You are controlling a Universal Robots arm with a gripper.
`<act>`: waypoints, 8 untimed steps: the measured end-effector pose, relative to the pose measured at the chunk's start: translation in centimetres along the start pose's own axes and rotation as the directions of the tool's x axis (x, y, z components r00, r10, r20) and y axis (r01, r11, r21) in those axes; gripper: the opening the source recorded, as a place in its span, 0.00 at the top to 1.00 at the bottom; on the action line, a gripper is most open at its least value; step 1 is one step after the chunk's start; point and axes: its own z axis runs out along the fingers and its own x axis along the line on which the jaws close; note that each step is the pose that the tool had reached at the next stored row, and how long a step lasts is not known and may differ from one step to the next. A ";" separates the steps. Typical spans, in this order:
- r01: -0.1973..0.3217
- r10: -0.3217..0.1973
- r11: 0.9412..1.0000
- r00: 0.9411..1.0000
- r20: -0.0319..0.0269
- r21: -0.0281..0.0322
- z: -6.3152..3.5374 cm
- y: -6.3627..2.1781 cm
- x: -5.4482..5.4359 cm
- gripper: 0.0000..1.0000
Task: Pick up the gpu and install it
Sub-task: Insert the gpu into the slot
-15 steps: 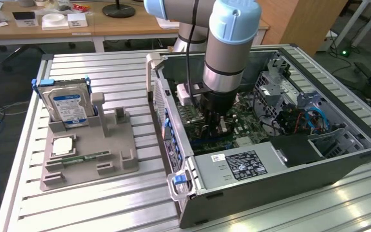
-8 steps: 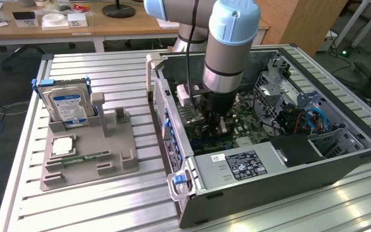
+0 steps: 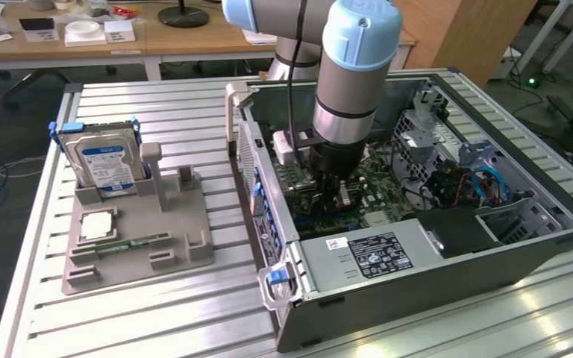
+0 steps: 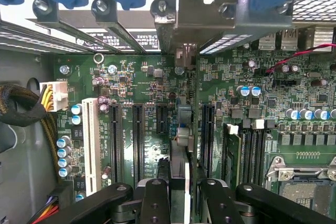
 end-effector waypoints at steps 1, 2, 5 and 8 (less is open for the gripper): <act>0.000 0.000 1.000 1.000 0.000 0.000 0.01 0.00 0.0 0.73; 0.000 0.000 1.000 1.000 0.000 0.000 0.01 0.00 0.0 0.73; 0.000 0.000 1.000 1.000 0.000 0.000 0.01 0.00 0.0 0.73; -0.001 0.001 1.000 1.000 0.005 0.000 -0.09 0.04 0.0 0.73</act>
